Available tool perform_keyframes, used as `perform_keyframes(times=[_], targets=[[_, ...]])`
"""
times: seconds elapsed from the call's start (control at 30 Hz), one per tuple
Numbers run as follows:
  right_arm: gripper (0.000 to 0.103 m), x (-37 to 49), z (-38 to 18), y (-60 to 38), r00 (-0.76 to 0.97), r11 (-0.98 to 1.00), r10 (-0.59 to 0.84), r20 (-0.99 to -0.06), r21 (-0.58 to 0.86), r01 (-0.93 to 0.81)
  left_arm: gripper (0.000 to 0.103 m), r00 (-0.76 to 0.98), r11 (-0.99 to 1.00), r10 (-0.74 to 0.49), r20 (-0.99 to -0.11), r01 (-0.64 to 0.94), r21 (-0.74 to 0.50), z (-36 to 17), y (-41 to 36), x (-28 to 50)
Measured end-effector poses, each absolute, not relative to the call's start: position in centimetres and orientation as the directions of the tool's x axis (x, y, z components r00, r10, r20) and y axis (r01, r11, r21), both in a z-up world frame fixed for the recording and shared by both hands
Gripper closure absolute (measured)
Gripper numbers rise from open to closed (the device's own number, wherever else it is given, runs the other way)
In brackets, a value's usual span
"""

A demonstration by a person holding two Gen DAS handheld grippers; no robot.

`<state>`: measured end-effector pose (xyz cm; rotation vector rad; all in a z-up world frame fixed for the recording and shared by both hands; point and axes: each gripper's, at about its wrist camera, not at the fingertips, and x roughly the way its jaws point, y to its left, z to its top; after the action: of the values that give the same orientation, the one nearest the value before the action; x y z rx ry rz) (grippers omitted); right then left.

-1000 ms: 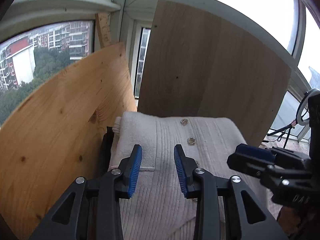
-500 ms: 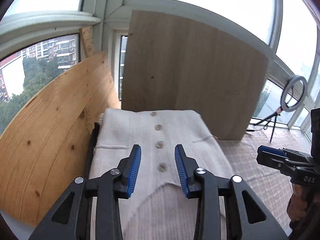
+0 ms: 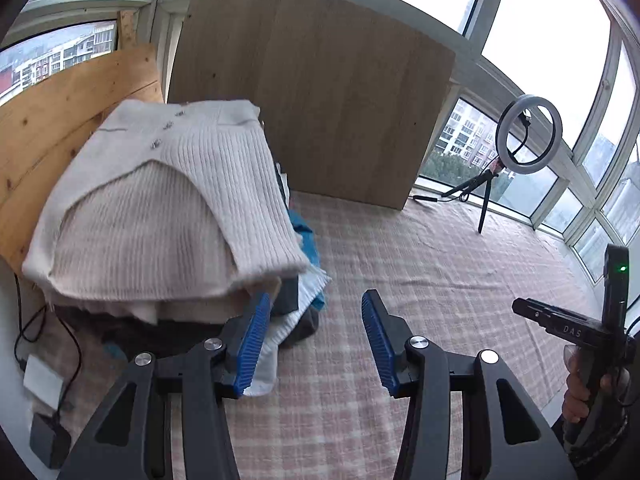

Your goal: Fold clothes

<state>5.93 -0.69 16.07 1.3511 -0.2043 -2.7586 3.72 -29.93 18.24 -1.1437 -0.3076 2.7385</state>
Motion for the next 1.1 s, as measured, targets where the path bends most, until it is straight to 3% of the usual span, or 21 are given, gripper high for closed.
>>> perform_keyframes(times=[0.1, 0.37, 0.73, 1.1], targets=[[0.052, 6.4, 16.1, -0.8, -0.62, -0.991, -0.136, -0.773, 0.117, 0.071, 0.045, -0.703, -0.975, 0.169, -0.691, -0.019, -0.22, 18.3, -28.0, 5.4], [0.052, 6.7, 14.5, 1.1, -0.566, -0.958, -0.226, -0.792, 0.075, 0.277, 0.029, -0.735, -0.969, -0.071, -0.675, 0.212, -0.128, 18.9, -23.7, 10.3], [0.05, 8.1, 12.4, 7.8, -0.508, -0.91, -0.304, -0.806, 0.088, 0.405, 0.027, -0.67, -0.863, -0.263, -0.695, 0.485, -0.142, 17.8, -19.3, 16.1], [0.049, 8.9, 11.6, 9.6, -0.473, -0.89, -0.351, -0.808, 0.13, 0.437, 0.026, -0.647, -0.819, -0.309, -0.697, 0.554, -0.151, 18.0, -18.1, 18.2]])
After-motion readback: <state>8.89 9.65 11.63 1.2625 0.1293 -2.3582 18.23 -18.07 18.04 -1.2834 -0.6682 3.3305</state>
